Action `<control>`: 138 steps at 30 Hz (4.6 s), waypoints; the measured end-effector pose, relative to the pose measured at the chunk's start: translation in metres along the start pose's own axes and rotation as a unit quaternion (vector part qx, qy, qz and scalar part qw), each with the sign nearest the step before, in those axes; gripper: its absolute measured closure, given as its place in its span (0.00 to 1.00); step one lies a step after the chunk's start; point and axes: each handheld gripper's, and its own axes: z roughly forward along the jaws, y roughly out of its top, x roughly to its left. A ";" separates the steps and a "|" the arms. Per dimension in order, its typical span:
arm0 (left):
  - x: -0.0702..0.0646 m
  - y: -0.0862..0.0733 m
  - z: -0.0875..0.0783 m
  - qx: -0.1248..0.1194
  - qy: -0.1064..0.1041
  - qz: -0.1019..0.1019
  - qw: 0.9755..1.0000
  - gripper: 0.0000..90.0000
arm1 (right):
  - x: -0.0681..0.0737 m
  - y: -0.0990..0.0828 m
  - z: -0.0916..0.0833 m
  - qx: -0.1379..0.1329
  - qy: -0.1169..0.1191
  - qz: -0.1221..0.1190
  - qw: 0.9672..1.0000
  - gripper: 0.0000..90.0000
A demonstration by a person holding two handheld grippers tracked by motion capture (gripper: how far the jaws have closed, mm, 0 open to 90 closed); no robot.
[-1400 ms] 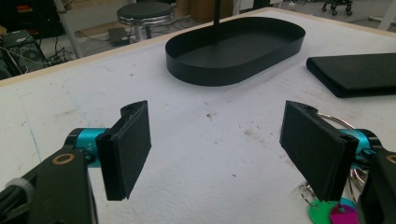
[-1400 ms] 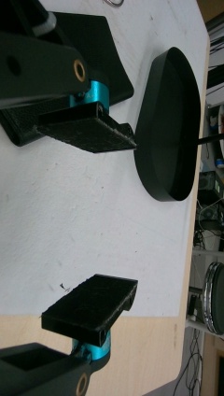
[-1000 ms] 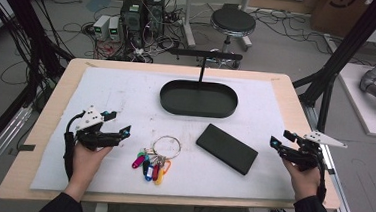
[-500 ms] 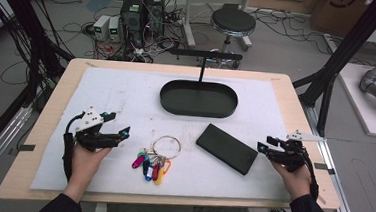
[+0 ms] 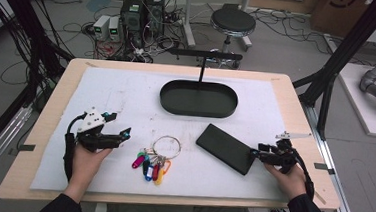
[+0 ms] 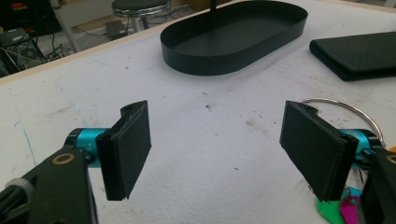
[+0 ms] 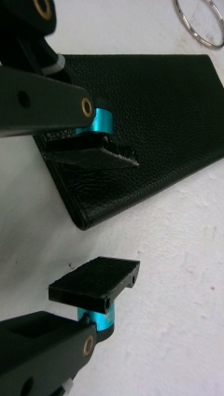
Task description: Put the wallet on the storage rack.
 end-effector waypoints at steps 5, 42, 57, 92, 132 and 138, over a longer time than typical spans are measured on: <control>-0.001 0.000 0.000 0.001 0.000 0.001 1.000 0.27 | -0.006 0.000 0.002 0.012 0.025 0.035 0.999 0.59; -0.018 0.026 0.022 -0.030 -0.060 -0.022 0.997 0.27 | 0.044 0.013 -0.022 -0.097 0.048 -0.181 0.977 0.90; -0.053 0.058 0.088 0.002 -0.166 -0.016 0.986 0.27 | 0.052 0.012 -0.025 -0.104 0.061 -0.231 0.965 0.90; -0.081 0.064 0.173 0.044 -0.315 0.013 0.948 0.64 | 0.054 0.010 -0.030 -0.112 0.085 -0.269 0.953 0.89; -0.106 0.032 0.074 -0.061 -0.273 0.010 0.960 0.84 | 0.049 0.017 0.017 -0.037 0.192 -0.167 0.966 0.56; -0.106 0.030 0.071 -0.058 -0.267 0.015 0.962 0.83 | 0.049 0.018 0.016 -0.034 0.205 -0.177 0.962 0.75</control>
